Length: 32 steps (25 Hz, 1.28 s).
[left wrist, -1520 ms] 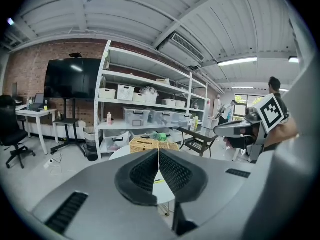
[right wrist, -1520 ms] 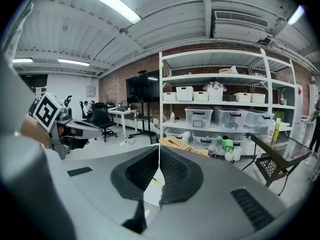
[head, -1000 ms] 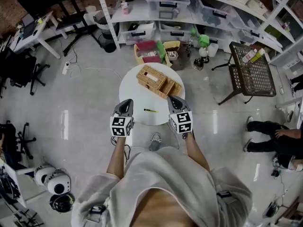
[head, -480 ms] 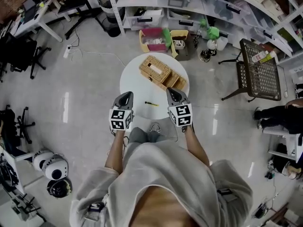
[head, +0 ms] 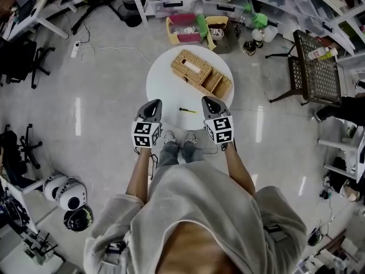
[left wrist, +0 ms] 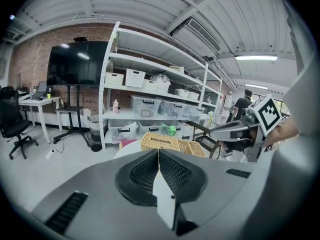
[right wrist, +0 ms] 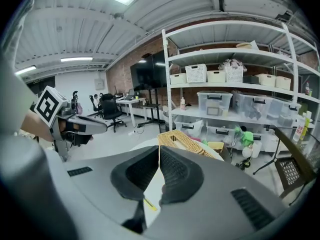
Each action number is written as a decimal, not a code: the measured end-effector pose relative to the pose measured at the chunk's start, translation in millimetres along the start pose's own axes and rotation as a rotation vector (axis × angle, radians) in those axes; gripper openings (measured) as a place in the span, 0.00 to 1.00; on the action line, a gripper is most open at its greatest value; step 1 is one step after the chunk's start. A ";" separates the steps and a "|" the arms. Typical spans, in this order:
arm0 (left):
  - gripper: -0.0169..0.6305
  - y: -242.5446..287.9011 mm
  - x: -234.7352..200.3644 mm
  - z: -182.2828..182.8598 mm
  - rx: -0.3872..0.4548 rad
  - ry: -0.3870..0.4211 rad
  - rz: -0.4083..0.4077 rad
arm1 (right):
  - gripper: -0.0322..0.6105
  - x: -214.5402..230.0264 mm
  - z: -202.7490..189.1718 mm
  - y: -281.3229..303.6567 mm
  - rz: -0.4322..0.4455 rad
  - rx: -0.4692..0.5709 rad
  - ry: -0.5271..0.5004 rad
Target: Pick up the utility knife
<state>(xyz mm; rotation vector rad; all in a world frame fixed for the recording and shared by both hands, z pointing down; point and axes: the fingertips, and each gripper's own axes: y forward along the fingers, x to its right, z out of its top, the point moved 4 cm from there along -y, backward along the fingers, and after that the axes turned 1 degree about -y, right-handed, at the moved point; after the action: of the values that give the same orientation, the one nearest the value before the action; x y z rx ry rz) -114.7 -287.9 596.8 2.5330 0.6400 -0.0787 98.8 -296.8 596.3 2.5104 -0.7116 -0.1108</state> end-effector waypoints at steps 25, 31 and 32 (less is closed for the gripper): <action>0.06 -15.3 3.4 -86.6 -0.144 -0.060 -0.062 | 0.10 -66.2 -112.1 1.8 0.116 -0.333 -0.283; 0.06 -19.1 5.6 -96.5 -0.157 -0.067 -0.050 | 0.10 -74.2 -134.8 8.3 0.187 -0.424 -0.668; 0.06 -19.5 5.6 -96.5 -0.157 -0.068 -0.049 | 0.10 -75.0 -136.7 9.4 0.196 -0.430 -0.709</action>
<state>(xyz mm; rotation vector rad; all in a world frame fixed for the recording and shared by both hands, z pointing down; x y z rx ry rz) -125.2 -222.4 669.7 2.3547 0.6547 -0.1261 59.3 -201.9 713.9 1.9497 -1.0616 -1.0027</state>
